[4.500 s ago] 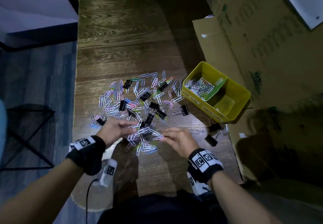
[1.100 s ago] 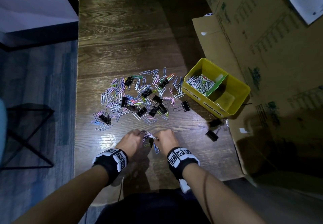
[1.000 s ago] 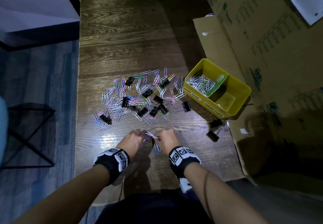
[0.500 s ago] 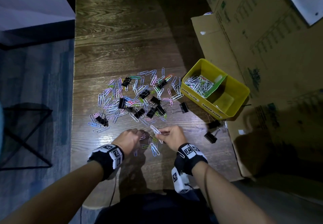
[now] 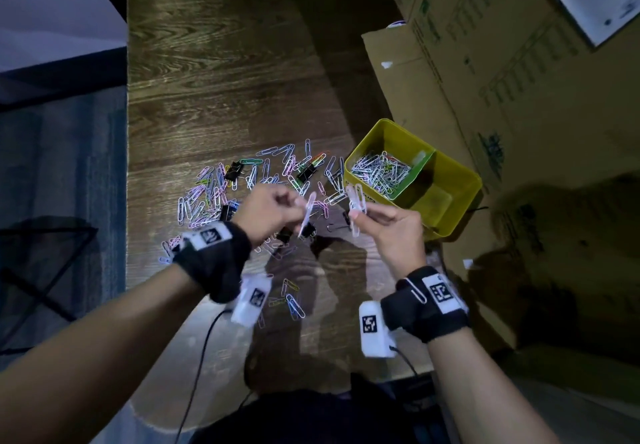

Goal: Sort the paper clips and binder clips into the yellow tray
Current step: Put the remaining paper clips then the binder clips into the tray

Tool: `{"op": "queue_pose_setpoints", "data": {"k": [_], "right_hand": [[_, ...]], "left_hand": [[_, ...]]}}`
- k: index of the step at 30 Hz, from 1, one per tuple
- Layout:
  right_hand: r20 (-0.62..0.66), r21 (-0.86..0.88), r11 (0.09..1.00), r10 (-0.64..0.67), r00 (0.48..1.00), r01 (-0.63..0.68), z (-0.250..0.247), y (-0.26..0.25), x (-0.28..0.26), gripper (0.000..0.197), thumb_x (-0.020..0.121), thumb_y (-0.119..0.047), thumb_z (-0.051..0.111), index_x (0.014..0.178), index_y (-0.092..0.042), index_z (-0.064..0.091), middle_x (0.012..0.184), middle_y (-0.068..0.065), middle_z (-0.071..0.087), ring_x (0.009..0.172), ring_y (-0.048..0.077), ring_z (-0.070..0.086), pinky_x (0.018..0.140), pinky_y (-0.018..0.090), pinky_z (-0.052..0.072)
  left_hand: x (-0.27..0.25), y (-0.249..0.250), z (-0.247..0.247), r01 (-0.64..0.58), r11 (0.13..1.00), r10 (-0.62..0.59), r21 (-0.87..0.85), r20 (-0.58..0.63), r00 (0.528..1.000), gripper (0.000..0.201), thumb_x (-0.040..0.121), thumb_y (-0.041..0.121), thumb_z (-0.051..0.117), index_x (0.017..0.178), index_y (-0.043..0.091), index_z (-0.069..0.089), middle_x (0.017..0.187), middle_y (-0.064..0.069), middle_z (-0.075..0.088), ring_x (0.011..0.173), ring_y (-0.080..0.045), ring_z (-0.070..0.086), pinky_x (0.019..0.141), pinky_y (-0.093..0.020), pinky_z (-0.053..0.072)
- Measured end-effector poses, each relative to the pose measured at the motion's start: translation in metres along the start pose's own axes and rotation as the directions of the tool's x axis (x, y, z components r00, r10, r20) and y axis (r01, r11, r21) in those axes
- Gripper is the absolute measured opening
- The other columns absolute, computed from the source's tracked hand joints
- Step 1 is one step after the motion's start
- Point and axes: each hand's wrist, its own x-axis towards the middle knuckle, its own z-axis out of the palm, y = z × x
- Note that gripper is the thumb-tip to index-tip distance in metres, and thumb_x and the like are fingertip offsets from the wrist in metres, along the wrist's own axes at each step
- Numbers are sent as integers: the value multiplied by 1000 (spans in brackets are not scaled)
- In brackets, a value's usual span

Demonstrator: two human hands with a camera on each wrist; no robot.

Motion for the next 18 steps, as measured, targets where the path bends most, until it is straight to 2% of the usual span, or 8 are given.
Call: {"op": "queue_pose_setpoints", "data": {"k": [3,5,8,10,12,13,15,18], "right_hand": [[-76,57,996,-64,995,69,-9,-22,18,29,74,0,76,102,3,69,75,-14,73,69,0,67,71,17,55],[-113,50,994,-92,989,98,-14,-34,29,26,75,0,76,100,0,70,72,-13,73,72,2,68,73,19,56],[-188,-18,995,-102,977,100,-20,-42,49,25,75,-3,77,99,-3,72,87,4,75,84,19,72,81,34,58],[-220,-71,995,-89,971,75,-22,-43,63,24,75,-6,78,98,-5,73,87,6,74,83,22,72,81,38,59],[-240,-147,988,-76,968,41,-24,-43,74,24,76,-10,78,99,-7,73,85,1,73,77,14,71,78,31,59],[-241,-219,975,-85,967,32,-25,-43,79,24,78,-12,77,101,-7,73,84,-2,71,72,8,68,72,22,58],[-213,-389,921,-117,970,26,-24,-44,87,24,81,-15,74,104,-8,72,84,-6,68,65,0,61,61,8,50],[-140,-613,790,-128,982,16,-18,-43,97,22,85,-18,69,105,-10,72,96,3,73,82,12,66,79,22,53]], "left_hand": [[32,43,32,-88,990,83,-113,-49,995,21,76,-11,62,65,7,61,58,-10,61,46,-17,57,51,-25,51],[56,62,54,-90,984,77,-151,-87,993,20,75,-10,63,63,6,62,50,-4,60,40,-14,55,47,-24,51],[85,74,77,-67,994,58,-86,-99,993,14,72,1,70,61,10,66,56,-7,66,51,-19,64,63,-37,59],[97,72,84,-56,998,58,36,-49,997,7,73,11,72,65,11,71,66,-12,70,61,-23,67,71,-45,59],[101,70,86,-63,980,58,188,33,998,8,78,19,71,75,13,73,73,-10,72,64,-20,66,72,-42,58],[100,69,86,-74,970,65,230,46,997,8,80,21,69,79,14,73,75,-9,72,63,-18,65,72,-40,58],[95,65,82,-89,972,91,216,2,996,7,82,18,67,86,14,72,76,-7,72,66,-18,66,75,-39,58],[79,50,70,-79,996,82,50,-57,995,10,87,7,60,82,12,67,77,-9,69,70,-21,65,76,-42,57]]}}
